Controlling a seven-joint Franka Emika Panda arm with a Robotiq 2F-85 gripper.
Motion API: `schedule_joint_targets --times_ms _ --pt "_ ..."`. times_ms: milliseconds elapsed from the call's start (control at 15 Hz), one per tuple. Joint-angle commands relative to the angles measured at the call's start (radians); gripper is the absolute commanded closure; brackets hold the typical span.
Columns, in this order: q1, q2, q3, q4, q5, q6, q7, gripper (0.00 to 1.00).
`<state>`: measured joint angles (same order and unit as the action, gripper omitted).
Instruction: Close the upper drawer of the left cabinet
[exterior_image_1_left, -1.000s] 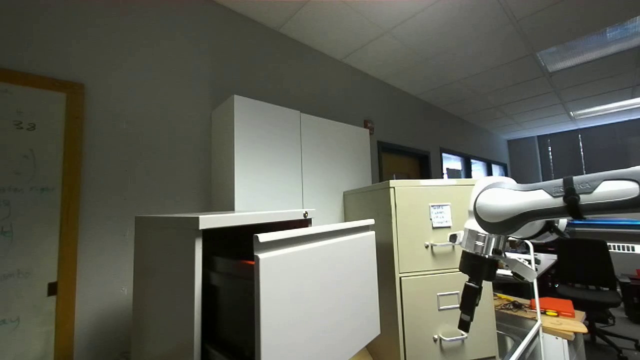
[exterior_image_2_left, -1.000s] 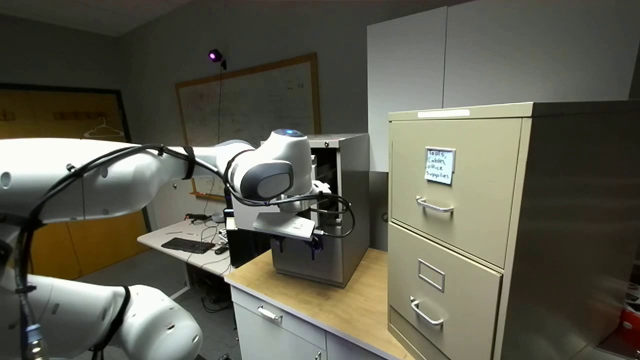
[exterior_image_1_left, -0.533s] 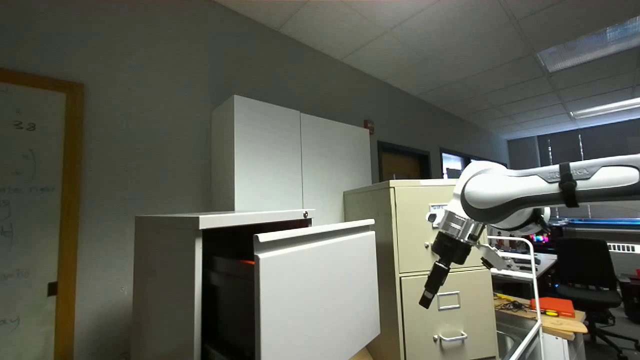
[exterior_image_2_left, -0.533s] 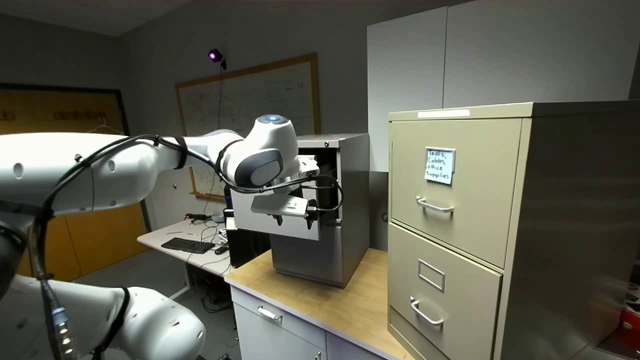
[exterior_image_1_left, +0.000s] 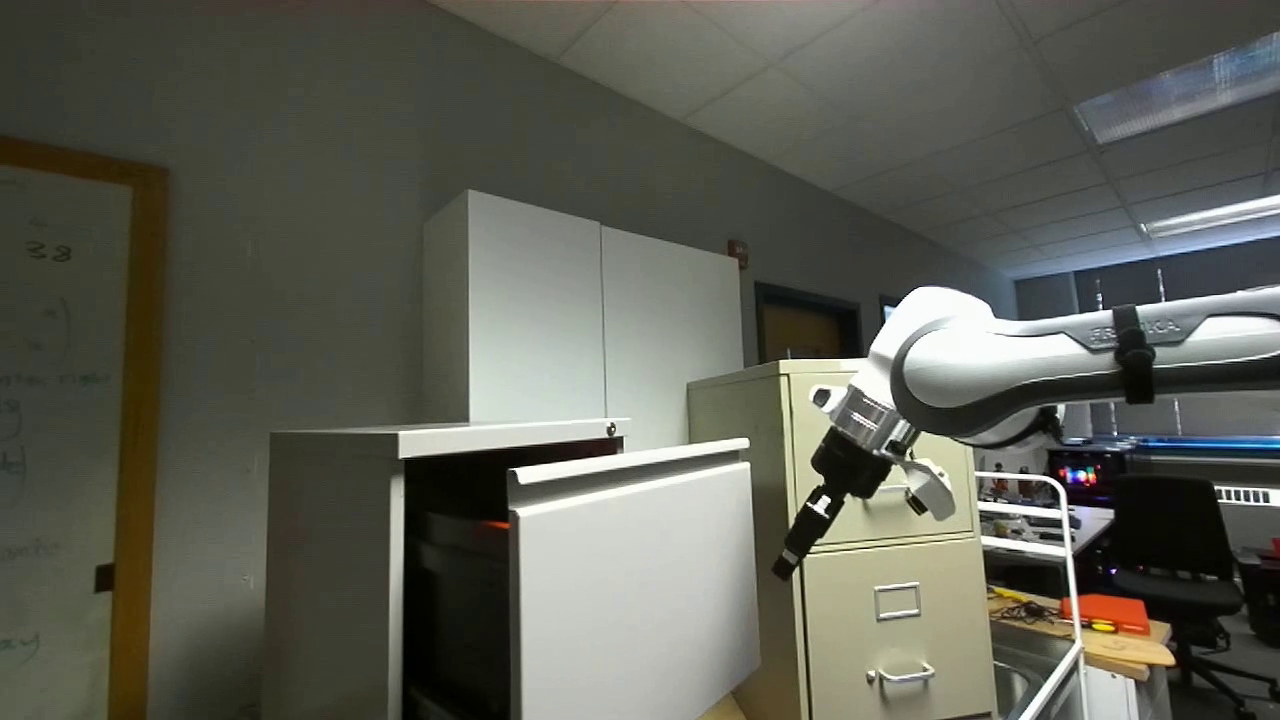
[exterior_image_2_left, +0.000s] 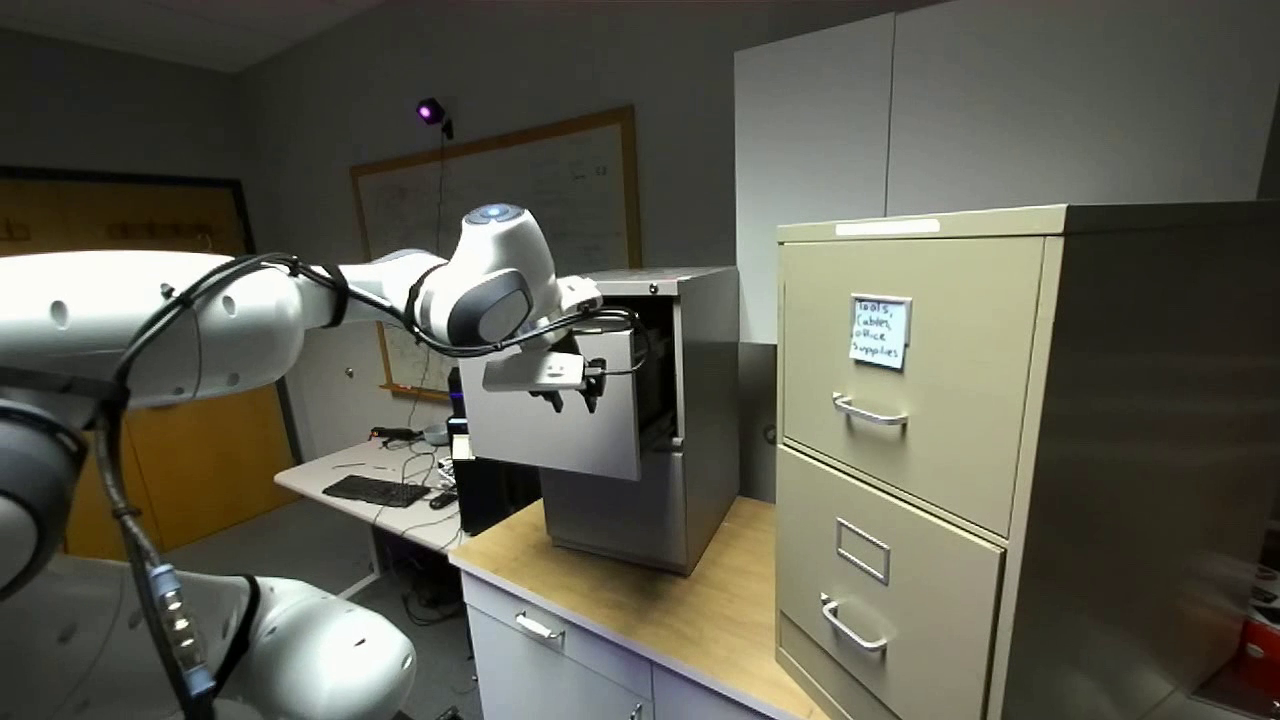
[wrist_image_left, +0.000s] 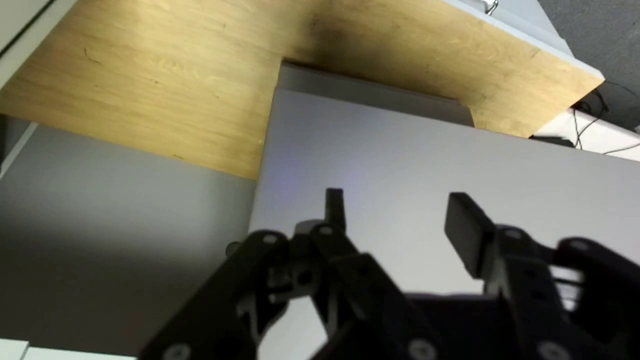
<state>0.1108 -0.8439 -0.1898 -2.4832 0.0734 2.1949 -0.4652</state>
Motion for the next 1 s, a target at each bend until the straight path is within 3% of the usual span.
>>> schedule_joint_targets --times_ms 0,267,933 --pt "0.035 0.034 0.033 0.04 0.008 0.064 0.028 0.72" --pt "0.072 0.05 0.072 0.052 -0.003 0.155 0.028 1.0" --pt "0.112 0.079 0.162 0.052 -0.045 0.386 0.053 1.0"
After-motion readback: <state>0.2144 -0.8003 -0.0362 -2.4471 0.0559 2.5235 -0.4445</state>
